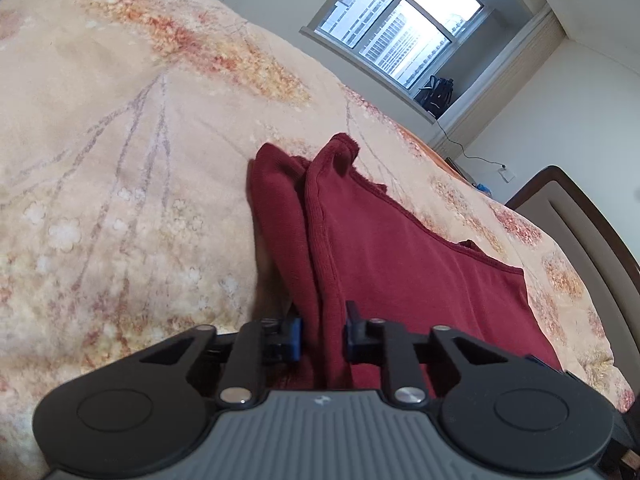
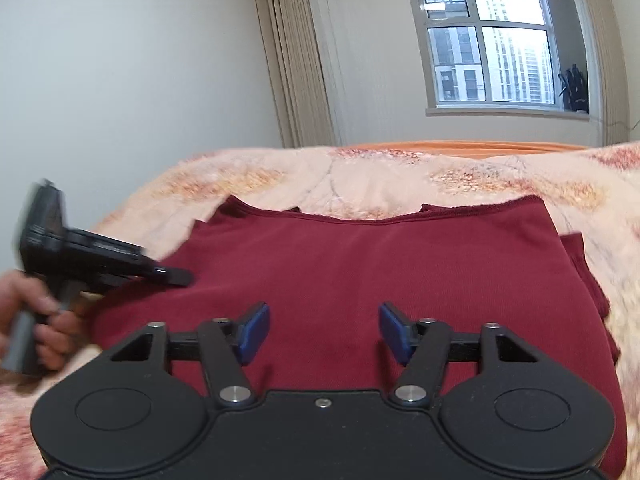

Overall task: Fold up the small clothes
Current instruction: 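Grasp the folded sweater's edge with the left tool and lift it, then fold the lifted edge over with the left tool while the right tool grasps beside it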

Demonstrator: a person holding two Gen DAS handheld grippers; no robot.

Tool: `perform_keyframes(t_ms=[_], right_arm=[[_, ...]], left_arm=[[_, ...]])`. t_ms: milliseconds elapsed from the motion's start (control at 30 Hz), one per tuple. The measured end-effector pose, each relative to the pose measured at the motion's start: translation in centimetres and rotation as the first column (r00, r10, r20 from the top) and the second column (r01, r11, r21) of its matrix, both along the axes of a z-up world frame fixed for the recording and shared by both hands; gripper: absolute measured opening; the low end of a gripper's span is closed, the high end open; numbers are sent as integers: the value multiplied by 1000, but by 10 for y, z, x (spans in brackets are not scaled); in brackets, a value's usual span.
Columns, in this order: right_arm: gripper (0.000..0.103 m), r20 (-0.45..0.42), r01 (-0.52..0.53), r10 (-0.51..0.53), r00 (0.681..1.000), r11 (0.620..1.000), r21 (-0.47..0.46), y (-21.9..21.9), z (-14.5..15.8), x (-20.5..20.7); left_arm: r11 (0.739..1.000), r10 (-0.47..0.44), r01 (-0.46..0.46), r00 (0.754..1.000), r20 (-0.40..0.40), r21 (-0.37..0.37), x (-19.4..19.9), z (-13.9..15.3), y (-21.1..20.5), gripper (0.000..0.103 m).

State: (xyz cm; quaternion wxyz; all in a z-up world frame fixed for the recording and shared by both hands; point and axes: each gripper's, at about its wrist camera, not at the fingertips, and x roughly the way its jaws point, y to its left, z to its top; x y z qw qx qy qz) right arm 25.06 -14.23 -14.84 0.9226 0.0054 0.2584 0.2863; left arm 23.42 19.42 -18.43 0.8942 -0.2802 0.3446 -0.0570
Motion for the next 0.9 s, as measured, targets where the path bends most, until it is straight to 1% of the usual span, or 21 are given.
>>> perform_keyframes(t_ms=[33, 100, 267, 333, 400, 433, 533, 633, 733, 800, 900], right_arm=[[27, -8, 2, -2, 1000, 1000, -19, 5, -2, 5], [16, -27, 2, -3, 1000, 999, -41, 15, -6, 15], [16, -73, -21, 14, 997, 996, -92, 33, -19, 28], [16, -95, -20, 13, 995, 997, -78, 32, -25, 32], [17, -108, -20, 16, 994, 999, -28, 25, -24, 34], [18, -112, -16, 17, 994, 1000, 15, 19, -23, 33], [21, -134, 32, -14, 991, 991, 127, -5, -17, 29], [22, -163, 101, -65, 984, 970, 222, -40, -12, 23], [24, -200, 188, -129, 971, 931, 311, -83, -9, 18], [24, -248, 240, -152, 957, 894, 379, -110, -11, 20], [24, -336, 274, -116, 935, 835, 476, -136, -15, 36]], left_arm=[[1000, -7, 7, 1000, 3, 17, 0, 4, -2, 18], [999, -20, 20, 1000, 5, 48, 2, 12, -7, 17], [996, -36, 34, 999, 22, 78, 4, 33, -15, 15], [995, -49, 45, 998, 35, 93, 5, 44, -23, 15], [991, -59, 54, 997, 44, 121, 7, 58, -35, 15], [989, -67, 60, 997, 49, 135, 8, 65, -42, 15], [975, -112, 97, 992, 61, 201, 16, 86, -73, 15], [947, -175, 153, 983, 55, 282, 28, 103, -118, 15], [901, -235, 209, 972, 23, 379, 41, 106, -173, 15], [859, -273, 245, 962, -2, 450, 47, 100, -209, 15], [796, -300, 273, 953, -39, 540, 48, 84, -253, 15]])
